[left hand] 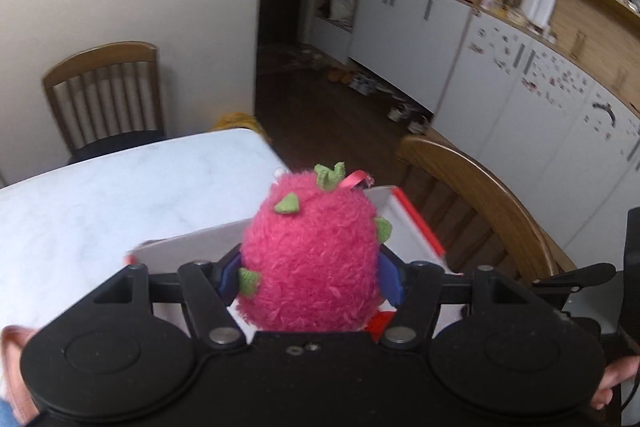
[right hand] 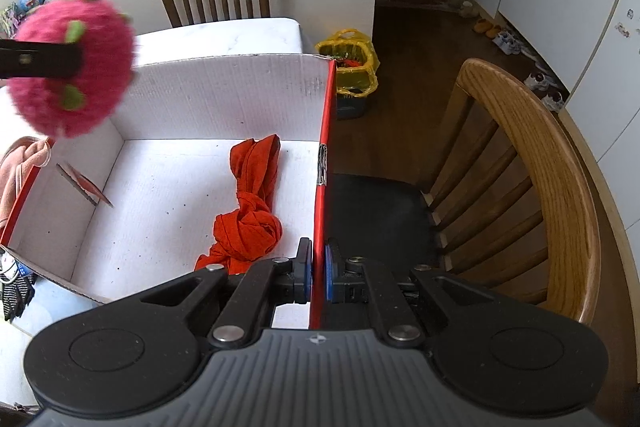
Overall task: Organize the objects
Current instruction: 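Carry the strawberry plush into the box and open the left gripper, then move the left gripper back to the pile onto the pink fabric, then close the left gripper on the pink fabric and lift it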
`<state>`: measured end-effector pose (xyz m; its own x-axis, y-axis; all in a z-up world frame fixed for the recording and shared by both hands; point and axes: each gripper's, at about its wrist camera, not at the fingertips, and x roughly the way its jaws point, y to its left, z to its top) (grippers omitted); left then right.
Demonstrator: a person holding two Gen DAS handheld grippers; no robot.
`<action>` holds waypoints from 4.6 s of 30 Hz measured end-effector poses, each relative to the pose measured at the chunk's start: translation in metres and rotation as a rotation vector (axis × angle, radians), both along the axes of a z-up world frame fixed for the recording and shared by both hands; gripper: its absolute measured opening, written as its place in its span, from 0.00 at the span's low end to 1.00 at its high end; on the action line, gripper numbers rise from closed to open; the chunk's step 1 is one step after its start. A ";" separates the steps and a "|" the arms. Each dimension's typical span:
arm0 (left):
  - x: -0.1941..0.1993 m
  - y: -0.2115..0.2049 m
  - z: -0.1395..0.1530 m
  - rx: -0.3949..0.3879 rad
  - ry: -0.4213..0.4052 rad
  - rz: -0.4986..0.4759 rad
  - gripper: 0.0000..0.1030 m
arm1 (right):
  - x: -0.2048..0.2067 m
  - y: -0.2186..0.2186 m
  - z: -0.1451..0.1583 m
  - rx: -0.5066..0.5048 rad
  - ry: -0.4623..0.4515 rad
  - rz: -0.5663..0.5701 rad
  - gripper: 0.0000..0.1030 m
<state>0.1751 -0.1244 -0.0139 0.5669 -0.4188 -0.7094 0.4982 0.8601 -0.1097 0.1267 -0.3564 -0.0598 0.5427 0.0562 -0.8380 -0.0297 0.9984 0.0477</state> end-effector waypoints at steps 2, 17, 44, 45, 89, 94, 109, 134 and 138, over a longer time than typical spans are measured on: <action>0.002 -0.016 -0.008 0.010 0.012 -0.021 0.62 | 0.001 -0.002 0.000 0.003 0.000 0.000 0.06; 0.026 -0.079 -0.072 0.098 0.111 -0.095 0.62 | 0.001 -0.002 0.000 0.020 0.003 0.017 0.06; 0.041 -0.100 -0.087 0.139 0.129 -0.124 0.83 | 0.000 -0.001 0.001 0.027 0.007 0.016 0.06; 0.040 -0.099 -0.086 0.133 0.129 -0.124 0.84 | 0.001 0.000 0.001 0.027 0.007 0.014 0.06; 0.013 0.186 -0.019 0.113 0.036 0.459 0.99 | 0.004 0.013 -0.002 -0.045 0.020 0.002 0.06; 0.027 0.217 -0.040 0.144 0.092 0.513 0.99 | 0.004 0.014 -0.003 -0.051 0.023 -0.005 0.06; 0.052 0.256 -0.098 0.153 0.233 0.608 0.99 | 0.007 0.020 -0.006 -0.082 0.039 -0.024 0.06; 0.030 0.254 -0.055 0.043 0.205 0.591 0.17 | 0.005 0.021 -0.006 -0.088 0.035 -0.022 0.06; 0.017 0.242 -0.030 0.021 0.171 0.559 0.15 | 0.005 0.021 -0.006 -0.082 0.031 -0.019 0.06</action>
